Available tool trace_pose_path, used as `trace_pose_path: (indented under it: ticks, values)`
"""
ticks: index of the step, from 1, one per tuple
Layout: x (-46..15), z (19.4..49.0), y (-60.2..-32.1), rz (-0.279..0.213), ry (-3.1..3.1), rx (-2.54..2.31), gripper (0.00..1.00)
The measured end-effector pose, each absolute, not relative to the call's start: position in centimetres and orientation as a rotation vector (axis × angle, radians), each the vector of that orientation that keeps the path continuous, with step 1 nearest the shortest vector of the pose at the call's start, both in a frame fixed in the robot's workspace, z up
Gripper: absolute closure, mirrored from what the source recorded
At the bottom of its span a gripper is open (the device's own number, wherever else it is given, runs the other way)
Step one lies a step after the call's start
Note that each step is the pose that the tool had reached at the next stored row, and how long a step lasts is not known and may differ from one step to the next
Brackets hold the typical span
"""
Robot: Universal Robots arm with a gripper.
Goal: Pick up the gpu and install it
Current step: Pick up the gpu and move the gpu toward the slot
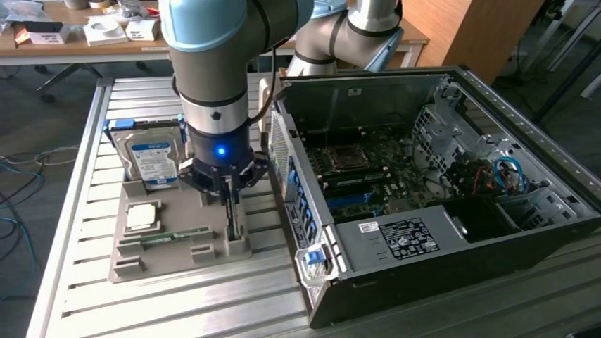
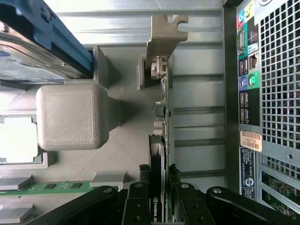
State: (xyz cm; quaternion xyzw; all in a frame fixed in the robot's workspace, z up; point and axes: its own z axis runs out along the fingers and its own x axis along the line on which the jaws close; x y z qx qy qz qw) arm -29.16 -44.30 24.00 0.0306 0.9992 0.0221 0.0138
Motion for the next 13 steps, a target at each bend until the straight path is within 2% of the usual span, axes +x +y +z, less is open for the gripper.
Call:
trace_pose_path:
  ticks: [13]
  values:
    - [-29.2, 27.4, -44.3, 0.069, 3.112, 0.095, 0.74]
